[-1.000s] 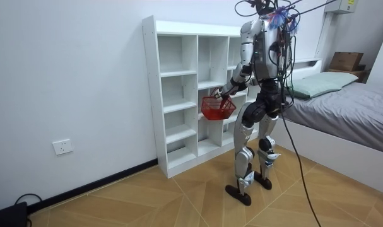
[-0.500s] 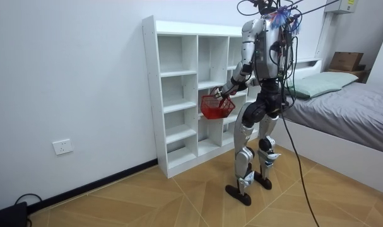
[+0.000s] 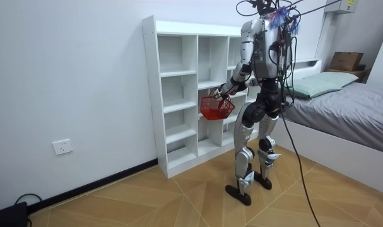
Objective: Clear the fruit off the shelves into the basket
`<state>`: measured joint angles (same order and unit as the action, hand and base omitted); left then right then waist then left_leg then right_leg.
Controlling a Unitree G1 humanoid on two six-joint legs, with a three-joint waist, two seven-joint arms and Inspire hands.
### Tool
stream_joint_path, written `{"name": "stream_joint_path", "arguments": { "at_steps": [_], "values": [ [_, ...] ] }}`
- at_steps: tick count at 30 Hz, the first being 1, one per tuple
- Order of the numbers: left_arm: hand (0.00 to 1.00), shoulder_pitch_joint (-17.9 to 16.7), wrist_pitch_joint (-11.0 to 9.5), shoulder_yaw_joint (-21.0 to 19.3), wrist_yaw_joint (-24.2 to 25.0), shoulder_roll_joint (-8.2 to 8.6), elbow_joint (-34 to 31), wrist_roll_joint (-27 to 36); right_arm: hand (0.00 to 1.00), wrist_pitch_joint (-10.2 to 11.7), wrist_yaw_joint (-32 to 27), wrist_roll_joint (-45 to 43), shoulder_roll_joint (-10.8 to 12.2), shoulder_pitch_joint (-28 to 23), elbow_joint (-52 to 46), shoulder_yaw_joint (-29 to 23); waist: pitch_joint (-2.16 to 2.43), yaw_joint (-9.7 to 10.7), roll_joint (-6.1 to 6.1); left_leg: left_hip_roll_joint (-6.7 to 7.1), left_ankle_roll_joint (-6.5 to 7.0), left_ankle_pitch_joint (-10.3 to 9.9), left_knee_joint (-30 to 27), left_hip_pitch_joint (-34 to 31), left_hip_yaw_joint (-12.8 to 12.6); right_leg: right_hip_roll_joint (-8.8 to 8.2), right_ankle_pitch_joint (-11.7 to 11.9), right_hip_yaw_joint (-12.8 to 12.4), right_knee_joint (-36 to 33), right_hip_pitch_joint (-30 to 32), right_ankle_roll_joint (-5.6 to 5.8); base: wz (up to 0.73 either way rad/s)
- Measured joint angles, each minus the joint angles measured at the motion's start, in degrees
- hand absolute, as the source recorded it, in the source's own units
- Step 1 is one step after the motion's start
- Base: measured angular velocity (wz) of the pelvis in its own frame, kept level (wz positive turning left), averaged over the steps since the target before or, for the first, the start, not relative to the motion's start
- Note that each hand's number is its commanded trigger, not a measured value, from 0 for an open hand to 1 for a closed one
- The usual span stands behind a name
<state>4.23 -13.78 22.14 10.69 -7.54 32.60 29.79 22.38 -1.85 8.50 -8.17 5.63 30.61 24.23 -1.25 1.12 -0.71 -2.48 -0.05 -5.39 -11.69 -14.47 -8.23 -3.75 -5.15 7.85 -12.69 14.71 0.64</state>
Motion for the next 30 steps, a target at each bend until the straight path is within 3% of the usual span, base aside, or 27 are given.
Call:
{"name": "stream_joint_path", "arguments": {
  "at_steps": [30],
  "values": [
    [1.0,0.3,0.0,-1.5,-0.6,0.15,-2.4,-0.1,0.0,-0.1,1.4,3.0,-0.3,0.3,-1.8,-0.8,-0.2,0.1,0.35,-0.22,-0.1,-0.1,0.2,0.1,-1.0,0.26,0.1,-1.1,0.0,0.5,-0.07,-0.01]
  ]
}}
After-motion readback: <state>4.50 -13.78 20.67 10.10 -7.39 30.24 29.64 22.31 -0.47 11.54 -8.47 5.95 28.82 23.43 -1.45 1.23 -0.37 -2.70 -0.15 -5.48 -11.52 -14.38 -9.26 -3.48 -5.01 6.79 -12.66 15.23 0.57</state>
